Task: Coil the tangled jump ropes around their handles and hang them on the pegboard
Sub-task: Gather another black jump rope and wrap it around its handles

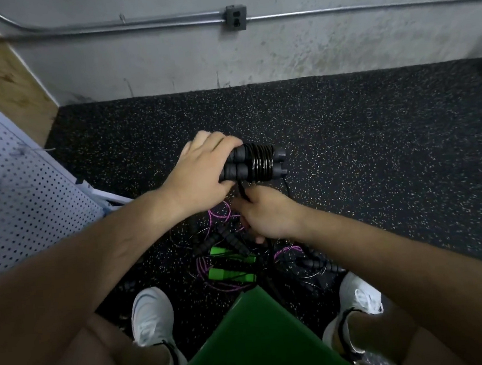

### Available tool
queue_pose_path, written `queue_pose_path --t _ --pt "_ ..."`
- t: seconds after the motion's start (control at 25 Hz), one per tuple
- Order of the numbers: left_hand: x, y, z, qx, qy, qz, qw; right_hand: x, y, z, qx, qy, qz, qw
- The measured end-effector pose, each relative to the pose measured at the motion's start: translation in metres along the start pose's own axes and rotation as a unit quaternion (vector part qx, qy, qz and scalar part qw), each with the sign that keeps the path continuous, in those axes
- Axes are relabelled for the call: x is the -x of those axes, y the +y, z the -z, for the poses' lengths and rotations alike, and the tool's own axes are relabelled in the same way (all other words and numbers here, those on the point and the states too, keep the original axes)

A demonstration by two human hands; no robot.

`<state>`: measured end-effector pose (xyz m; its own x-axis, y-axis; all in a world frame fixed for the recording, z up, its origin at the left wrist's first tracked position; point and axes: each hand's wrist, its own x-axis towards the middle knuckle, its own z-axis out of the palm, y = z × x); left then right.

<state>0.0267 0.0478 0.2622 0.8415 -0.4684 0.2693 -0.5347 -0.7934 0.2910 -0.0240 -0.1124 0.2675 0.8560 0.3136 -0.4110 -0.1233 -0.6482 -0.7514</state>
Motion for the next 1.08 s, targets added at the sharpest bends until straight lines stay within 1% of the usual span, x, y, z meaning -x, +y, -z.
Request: queue_pose_path --t 0.12,0.2,0.28,0.32,0.4,0.52,0.6,0.64,0.72,0.76,0.8,0.84,0.92,0.96,1.0,1.04,1.08 --pt "-0.001 -0.007 0.002 -0.019 -0.001 0.004 1.000 0.011 -0.010 0.009 0.080 -0.020 -0.014 0.997" --pt "-0.002 -0.012 0.001 -0.041 -0.010 0.005 0.999 0.018 -0.014 0.015 0.117 -0.058 -0.021 0.991" --pt "-0.001 -0.016 -0.004 -0.058 -0.038 0.003 0.998 0.023 -0.016 0.021 0.145 -0.094 -0.019 0.985" --pt "0.001 -0.016 -0.008 -0.060 -0.055 0.002 0.997 0.024 -0.017 0.025 0.175 -0.096 -0.005 0.980" --pt "0.003 -0.016 -0.014 -0.065 -0.089 -0.003 0.994 0.022 -0.017 0.031 0.255 -0.059 0.042 0.964" --pt "0.004 -0.013 -0.019 -0.067 -0.117 -0.024 0.991 0.019 -0.013 0.048 0.373 0.040 0.102 0.921" --pt "0.004 -0.008 -0.018 -0.045 -0.131 -0.035 0.990 0.015 -0.006 0.062 0.399 0.103 0.130 0.902" --pt "0.005 -0.004 -0.017 -0.026 -0.144 -0.043 0.988 0.013 -0.003 0.069 0.395 0.124 0.139 0.900" --pt "0.007 0.007 -0.012 0.027 -0.177 -0.050 0.983 0.005 0.004 0.083 0.385 0.135 0.138 0.903" --pt "0.009 0.013 -0.008 0.059 -0.193 -0.041 0.979 -0.001 0.010 0.089 0.373 0.130 0.132 0.909" --pt "0.009 0.019 -0.004 0.092 -0.199 -0.028 0.975 -0.006 0.016 0.094 0.340 0.123 0.125 0.924" --pt "0.008 0.025 0.001 0.123 -0.194 -0.013 0.973 -0.010 0.021 0.099 0.289 0.119 0.120 0.942" --pt "0.006 0.034 0.013 0.189 -0.167 0.017 0.967 -0.007 0.028 0.109 0.134 0.097 0.131 0.977" --pt "0.004 0.035 0.019 0.225 -0.153 0.030 0.962 -0.004 0.031 0.109 0.046 0.067 0.113 0.990" --pt "0.003 0.036 0.022 0.257 -0.141 0.041 0.955 -0.001 0.034 0.102 -0.023 0.022 0.070 0.997" --pt "0.001 0.035 0.024 0.278 -0.135 0.050 0.950 0.000 0.033 0.090 -0.024 -0.010 0.012 1.000" --pt "0.000 0.035 0.025 0.284 -0.134 0.057 0.948 -0.002 0.033 0.075 0.023 -0.019 -0.048 0.998"
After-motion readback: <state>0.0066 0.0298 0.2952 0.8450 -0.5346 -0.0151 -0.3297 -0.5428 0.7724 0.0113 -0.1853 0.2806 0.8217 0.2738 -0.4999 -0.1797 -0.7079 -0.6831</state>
